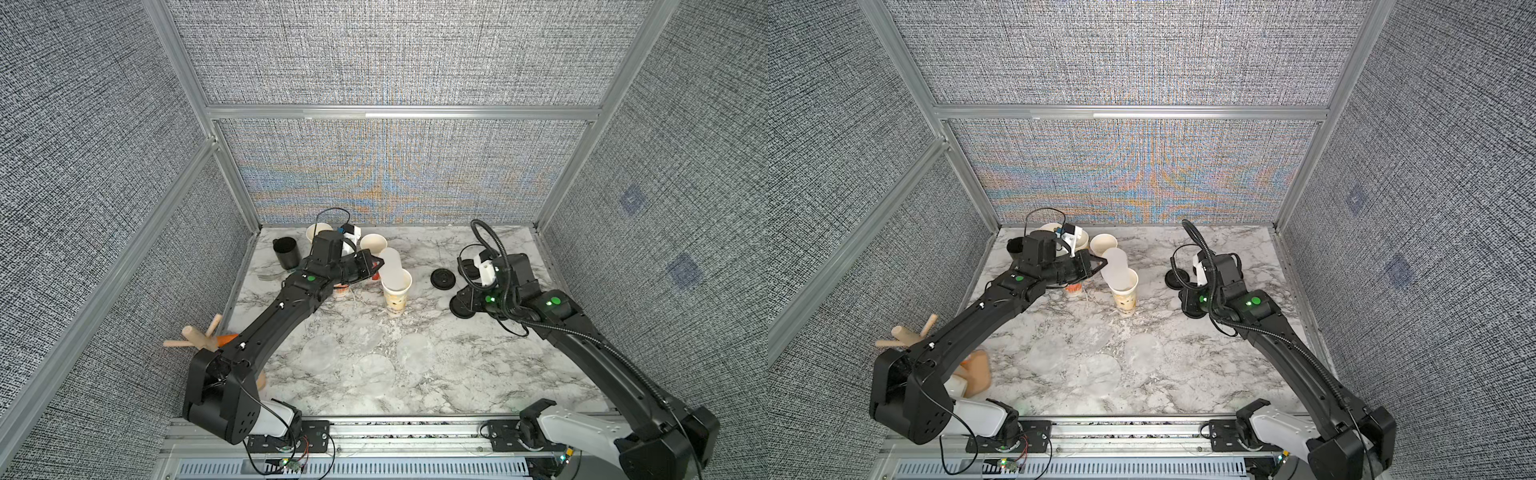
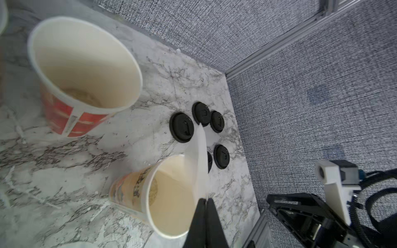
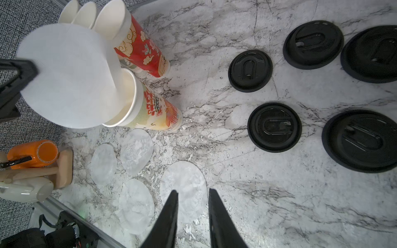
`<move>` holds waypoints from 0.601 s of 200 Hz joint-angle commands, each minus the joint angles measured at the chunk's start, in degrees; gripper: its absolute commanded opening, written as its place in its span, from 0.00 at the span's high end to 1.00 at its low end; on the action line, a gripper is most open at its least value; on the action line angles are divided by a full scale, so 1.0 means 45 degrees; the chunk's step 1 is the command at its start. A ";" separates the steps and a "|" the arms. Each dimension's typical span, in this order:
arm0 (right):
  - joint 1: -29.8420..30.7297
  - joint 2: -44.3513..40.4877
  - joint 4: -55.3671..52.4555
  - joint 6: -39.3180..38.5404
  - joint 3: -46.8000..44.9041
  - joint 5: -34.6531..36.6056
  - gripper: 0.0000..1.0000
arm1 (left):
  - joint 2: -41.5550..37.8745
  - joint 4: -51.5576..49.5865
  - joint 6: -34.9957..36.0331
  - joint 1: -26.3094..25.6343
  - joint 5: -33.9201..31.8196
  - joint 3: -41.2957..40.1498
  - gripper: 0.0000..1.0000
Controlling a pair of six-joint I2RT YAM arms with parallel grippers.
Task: Put the leak-proof paper on the milk tea cups
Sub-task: Adjust the leak-proof paper on the cup.
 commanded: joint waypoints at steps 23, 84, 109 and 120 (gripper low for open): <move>-0.0471 -0.0885 0.0491 0.0199 -0.0492 0.0247 0.72 | 0.0564 0.0542 -0.0537 -0.0419 0.1862 0.1083 1.00; -0.1253 -0.1689 0.0595 0.0185 -0.1262 0.0268 0.72 | 0.1419 0.1344 -0.1171 -0.0833 0.2831 0.1121 1.00; -0.1367 -0.1639 0.0614 0.0157 -0.1302 0.0151 0.72 | 0.1510 -0.0064 -0.0073 -0.0818 0.1737 0.1173 1.00; -0.1373 -0.1614 0.0595 0.0124 -0.1286 0.0111 0.72 | 0.1559 -0.0841 0.0520 -0.0815 0.1031 0.1212 1.00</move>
